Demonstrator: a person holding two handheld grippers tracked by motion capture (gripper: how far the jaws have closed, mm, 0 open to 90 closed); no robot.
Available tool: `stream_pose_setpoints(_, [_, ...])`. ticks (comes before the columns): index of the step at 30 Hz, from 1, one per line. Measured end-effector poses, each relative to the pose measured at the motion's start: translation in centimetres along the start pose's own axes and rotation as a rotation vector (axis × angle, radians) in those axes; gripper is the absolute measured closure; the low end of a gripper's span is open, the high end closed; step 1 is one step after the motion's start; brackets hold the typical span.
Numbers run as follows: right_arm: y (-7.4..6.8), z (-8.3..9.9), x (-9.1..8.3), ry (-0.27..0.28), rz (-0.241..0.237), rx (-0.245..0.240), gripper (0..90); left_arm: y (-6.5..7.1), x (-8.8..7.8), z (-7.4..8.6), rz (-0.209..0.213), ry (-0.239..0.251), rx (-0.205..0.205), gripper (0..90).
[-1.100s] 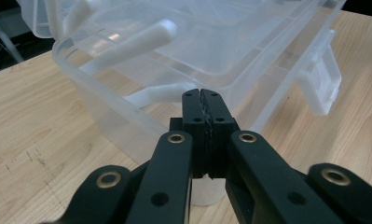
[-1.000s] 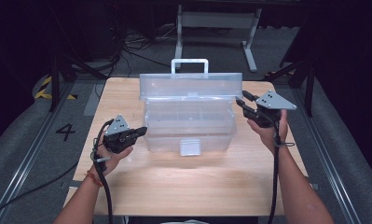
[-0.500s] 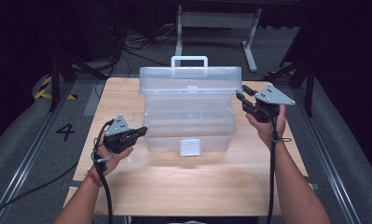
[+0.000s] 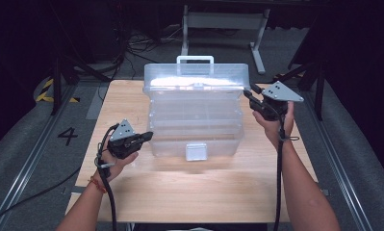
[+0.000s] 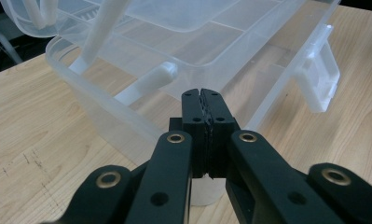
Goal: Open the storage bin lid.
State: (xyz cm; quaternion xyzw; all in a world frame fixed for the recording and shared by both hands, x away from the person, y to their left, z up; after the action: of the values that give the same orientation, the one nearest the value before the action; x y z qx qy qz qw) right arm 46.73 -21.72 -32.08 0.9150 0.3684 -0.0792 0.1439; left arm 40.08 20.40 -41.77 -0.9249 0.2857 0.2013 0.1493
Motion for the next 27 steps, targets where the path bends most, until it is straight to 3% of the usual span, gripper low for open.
stream_pose_setpoints(20, [1.4,-1.3,1.2,-0.001,0.015,0.007,71.8,0.4,0.5,-0.2,0.010,-0.006,0.026,89.5])
stream_pose_setpoints(27, [1.9,-1.7,1.8,-0.003,0.027,0.013,73.3,0.6,0.6,-0.2,0.014,-0.009,0.017,89.5])
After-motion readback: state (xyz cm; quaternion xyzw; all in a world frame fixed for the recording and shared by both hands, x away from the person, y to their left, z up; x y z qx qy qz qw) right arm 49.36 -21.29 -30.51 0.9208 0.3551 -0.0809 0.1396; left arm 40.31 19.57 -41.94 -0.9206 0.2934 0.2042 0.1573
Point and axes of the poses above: each handheld gripper's, and its own axes: x roughly forward along the jaws, z roughly out of its underside, y roughly to its right, the point moved 2 cm from there along x, roughly forward along the jaws, and after that the axes turned 15 degrees about -z, right-handed, at the moved point
